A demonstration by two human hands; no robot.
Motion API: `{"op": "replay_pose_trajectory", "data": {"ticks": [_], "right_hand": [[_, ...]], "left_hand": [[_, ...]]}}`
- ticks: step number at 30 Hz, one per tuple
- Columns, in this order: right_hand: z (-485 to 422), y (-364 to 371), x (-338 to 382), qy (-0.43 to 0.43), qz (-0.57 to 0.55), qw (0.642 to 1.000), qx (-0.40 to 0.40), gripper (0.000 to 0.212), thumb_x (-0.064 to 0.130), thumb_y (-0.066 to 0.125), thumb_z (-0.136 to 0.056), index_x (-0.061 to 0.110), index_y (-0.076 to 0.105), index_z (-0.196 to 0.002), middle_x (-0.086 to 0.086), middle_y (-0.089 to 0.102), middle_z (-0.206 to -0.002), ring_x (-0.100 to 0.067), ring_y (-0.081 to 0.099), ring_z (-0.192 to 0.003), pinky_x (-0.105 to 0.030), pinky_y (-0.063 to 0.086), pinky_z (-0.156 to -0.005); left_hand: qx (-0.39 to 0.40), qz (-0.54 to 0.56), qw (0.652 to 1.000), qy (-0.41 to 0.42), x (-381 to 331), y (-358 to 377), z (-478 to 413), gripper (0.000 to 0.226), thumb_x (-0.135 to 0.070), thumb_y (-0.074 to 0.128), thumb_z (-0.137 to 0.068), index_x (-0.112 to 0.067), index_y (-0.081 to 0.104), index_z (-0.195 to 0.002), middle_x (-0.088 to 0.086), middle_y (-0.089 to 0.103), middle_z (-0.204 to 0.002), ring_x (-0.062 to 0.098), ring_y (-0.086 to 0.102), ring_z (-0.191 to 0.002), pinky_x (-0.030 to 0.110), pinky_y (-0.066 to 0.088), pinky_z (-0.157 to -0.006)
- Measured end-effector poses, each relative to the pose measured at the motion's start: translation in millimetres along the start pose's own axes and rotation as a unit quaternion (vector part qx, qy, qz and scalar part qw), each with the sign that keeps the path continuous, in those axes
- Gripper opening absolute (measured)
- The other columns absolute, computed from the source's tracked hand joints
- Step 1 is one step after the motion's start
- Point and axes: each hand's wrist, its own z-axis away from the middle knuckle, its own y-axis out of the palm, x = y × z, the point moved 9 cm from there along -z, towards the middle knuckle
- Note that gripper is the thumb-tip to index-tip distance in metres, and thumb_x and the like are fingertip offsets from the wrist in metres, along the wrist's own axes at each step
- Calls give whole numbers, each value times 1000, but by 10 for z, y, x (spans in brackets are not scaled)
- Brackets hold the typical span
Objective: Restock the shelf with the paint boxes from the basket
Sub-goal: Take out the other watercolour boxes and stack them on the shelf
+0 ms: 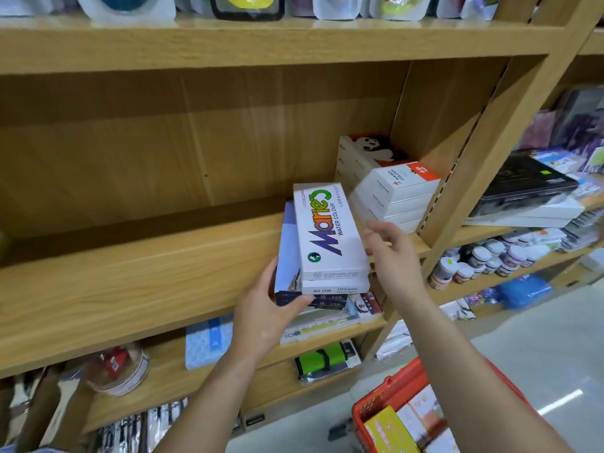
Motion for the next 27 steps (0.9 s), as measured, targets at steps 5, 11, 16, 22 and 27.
{"op": "replay_pose_trajectory", "data": {"ticks": [5,11,16,22,27], "right_hand": [[352,-50,-220,-94,-4,996,-5,47,47,64,-90,36,61,-135,12,65,-131,-9,64,-122,-28,57,-91],[-188,-103,-157,-77,58,994,-52,43,34,61,-102,26,55,-145,16,64,-126,-11,66,-117,-44,60,-93],[-160,-292,-552,-8,53,988,-144,51,40,60,-101,18,53,-147,7,64,-136,-11,64,-115,-43,56,-99],[-268,-140,-615,-72,166,982,-44,53,30,54,-103,21,47,-155,2,65,-141,-21,56,-131,-38,46,-105],[-341,-59,-670,-78,245,966,-32,62,37,50,-105,14,36,-161,-3,40,-166,-27,33,-151,-39,25,-123]], "left_hand": [[-30,-63,997,13,-111,198,-95,89,-77,69,-61,-51,38,-141,-29,67,-107,4,68,-94,33,61,-77],[-6,-132,991,-8,-252,501,-494,103,-85,48,-71,-31,29,-157,-11,62,-92,1,56,-70,43,60,-72],[-5,-146,989,-5,-341,802,-844,93,-71,52,-88,-16,25,-158,-20,52,-76,-1,51,-65,41,55,-69],[38,-167,985,-22,-308,989,-1020,83,-63,44,-96,-22,12,-162,3,67,-109,29,66,-102,39,52,-76],[58,-202,978,5,-358,1041,-1035,90,-68,40,-94,-18,6,-161,-2,68,-102,22,65,-88,46,56,-74]]}}
